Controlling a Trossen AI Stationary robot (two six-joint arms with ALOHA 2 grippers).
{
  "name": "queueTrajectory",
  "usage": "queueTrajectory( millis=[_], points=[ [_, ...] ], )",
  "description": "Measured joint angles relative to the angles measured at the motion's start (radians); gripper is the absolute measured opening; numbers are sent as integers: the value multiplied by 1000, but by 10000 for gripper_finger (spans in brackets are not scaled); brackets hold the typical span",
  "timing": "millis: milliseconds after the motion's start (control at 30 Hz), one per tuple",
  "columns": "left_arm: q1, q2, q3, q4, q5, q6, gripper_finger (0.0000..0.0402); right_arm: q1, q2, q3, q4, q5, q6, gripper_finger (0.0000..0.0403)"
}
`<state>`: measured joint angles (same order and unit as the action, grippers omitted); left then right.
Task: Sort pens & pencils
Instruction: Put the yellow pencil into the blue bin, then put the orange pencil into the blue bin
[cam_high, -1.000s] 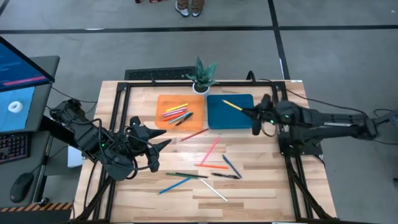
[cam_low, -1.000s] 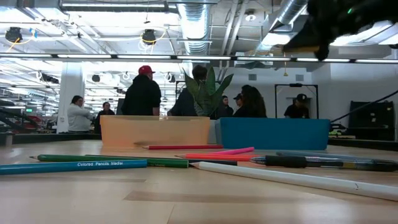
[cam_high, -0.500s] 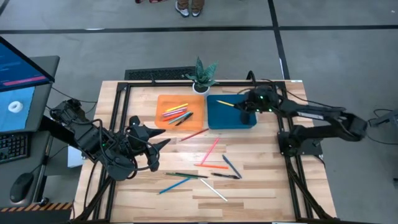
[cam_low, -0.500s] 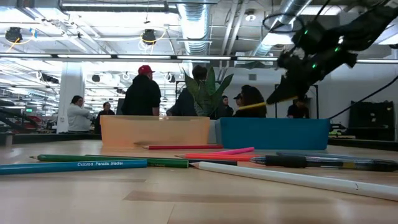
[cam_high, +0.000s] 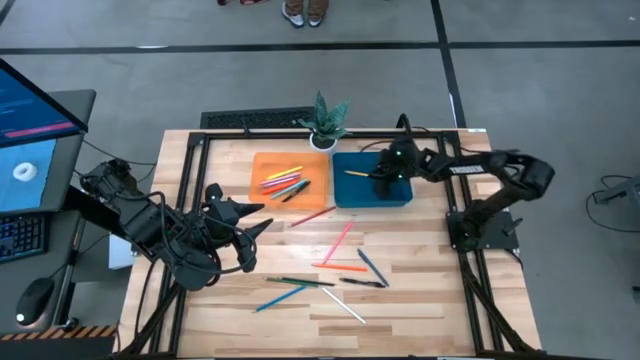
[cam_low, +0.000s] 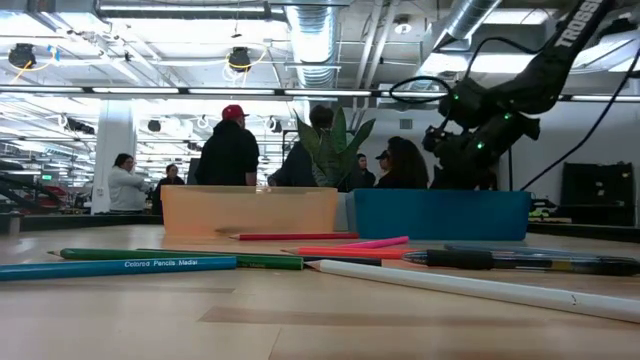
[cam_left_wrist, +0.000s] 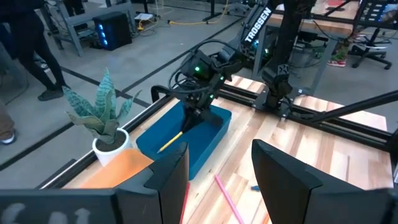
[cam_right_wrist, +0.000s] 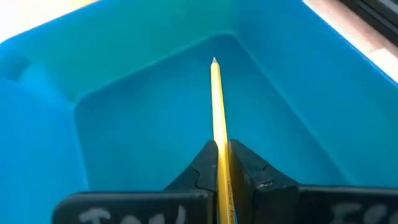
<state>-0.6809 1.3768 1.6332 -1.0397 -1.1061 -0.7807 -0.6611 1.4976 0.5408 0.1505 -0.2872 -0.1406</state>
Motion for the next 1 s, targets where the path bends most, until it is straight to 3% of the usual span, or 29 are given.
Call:
queueTrajectory(
  millis=[300,667,833,1000],
  points=[
    [0,0,0,0,-1,-1,167,-1,13,11,-13,69,-2,51],
    [0,0,0,-2,-6,-6,167,7,-31,16,-24,71,1,120],
    [0,0,0,-2,-6,-17,167,39,-199,126,-216,52,11,175],
    [0,0,0,-2,-5,-9,167,161,-447,265,-505,96,44,195]
  ],
)
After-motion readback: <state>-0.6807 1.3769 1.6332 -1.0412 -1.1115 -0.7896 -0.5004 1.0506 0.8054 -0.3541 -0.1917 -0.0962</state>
